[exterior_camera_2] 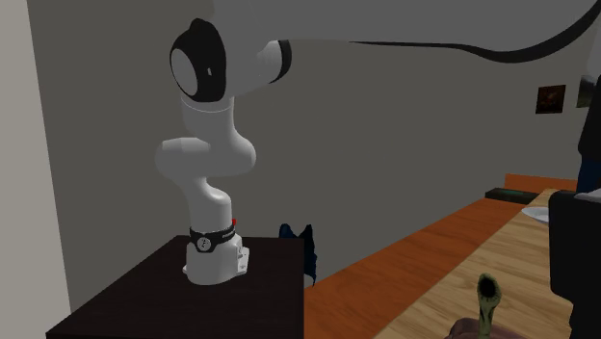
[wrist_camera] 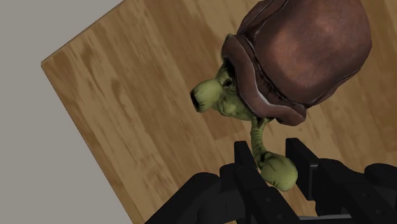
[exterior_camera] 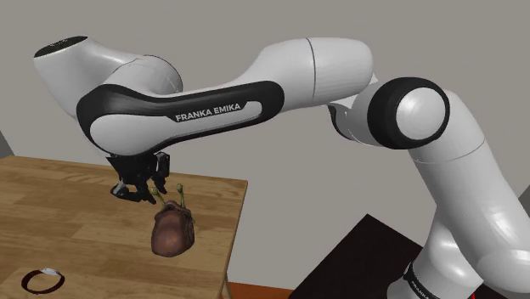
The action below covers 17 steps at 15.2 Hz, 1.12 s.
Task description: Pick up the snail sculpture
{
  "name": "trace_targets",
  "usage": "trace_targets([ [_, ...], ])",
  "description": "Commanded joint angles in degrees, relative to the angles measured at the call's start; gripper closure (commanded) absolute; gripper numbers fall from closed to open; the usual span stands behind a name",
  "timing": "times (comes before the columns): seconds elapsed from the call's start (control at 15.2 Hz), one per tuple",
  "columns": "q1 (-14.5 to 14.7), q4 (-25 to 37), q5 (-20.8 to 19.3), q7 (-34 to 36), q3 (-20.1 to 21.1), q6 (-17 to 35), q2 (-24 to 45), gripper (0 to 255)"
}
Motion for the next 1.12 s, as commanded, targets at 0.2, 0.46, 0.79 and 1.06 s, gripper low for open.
trace_targets([
  [0.2,-0.1,-0.2,0.0,0.0,0.0,0.1,0.0,255],
  [0.46,0.8,3.3,0.1,-1.0,0.0,-2.9,0.1,255],
  [0.79,2.4,8.8,-0.1,-2.5,-0.3,-7.1,0.9,255],
  [1.06,4.3,14.6,-0.6,-3.9,-0.8,-10.9,2.2,255],
])
